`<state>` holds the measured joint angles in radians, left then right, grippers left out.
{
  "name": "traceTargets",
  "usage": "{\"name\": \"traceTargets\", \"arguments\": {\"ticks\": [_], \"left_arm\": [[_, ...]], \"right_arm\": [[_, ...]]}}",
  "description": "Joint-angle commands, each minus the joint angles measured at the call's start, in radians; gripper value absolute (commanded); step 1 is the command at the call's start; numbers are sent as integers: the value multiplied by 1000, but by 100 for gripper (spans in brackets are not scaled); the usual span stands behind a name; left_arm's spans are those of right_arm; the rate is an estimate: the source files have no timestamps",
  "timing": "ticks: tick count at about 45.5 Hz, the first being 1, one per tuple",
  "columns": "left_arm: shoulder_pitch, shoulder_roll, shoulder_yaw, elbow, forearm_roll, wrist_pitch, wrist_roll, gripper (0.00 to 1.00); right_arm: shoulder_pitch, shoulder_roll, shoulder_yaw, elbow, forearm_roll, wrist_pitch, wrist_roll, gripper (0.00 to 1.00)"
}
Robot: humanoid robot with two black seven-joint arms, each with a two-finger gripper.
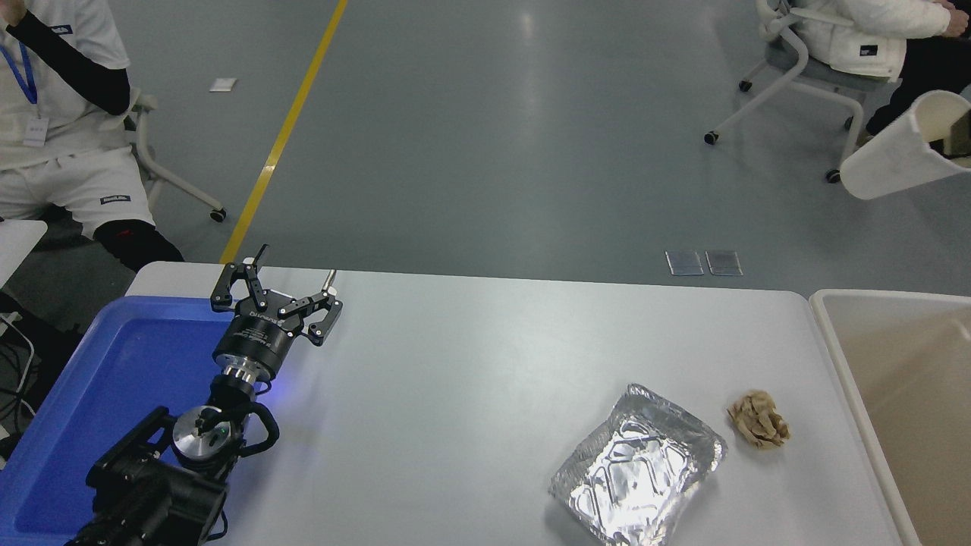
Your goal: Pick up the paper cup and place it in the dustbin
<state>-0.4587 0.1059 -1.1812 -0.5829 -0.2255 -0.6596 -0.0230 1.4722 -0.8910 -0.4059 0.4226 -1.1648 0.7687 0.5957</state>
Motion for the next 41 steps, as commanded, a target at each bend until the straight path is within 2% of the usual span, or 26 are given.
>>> {"name": "traceTargets", "arguments": {"ticks": [1, 9, 16, 19, 25, 27, 41], "left_arm": [[0, 0, 0, 0, 0, 0, 0, 99], [0, 0, 0, 0, 0, 0, 0, 99], [0, 0, 0, 0, 0, 0, 0, 99], [0, 0, 0, 0, 0, 0, 0, 99], [0, 0, 0, 0, 0, 0, 0, 99], [0, 0, 0, 0, 0, 0, 0, 99], [0, 0, 0, 0, 0, 0, 0, 99]], "right_arm": [[-427, 122, 19, -390, 290, -84, 0, 0], [-664, 230, 19, -576, 502, -190, -5, 0], [-815, 311, 22, -660, 614, -304, -36, 0], [-869, 337, 27, -663, 648, -365, -82, 0], [-932, 382, 79, -662, 697, -451, -272, 0], [-940, 395, 110, -662, 705, -468, -315, 0], [-966, 466, 194, -662, 711, -554, -395, 0]]}}
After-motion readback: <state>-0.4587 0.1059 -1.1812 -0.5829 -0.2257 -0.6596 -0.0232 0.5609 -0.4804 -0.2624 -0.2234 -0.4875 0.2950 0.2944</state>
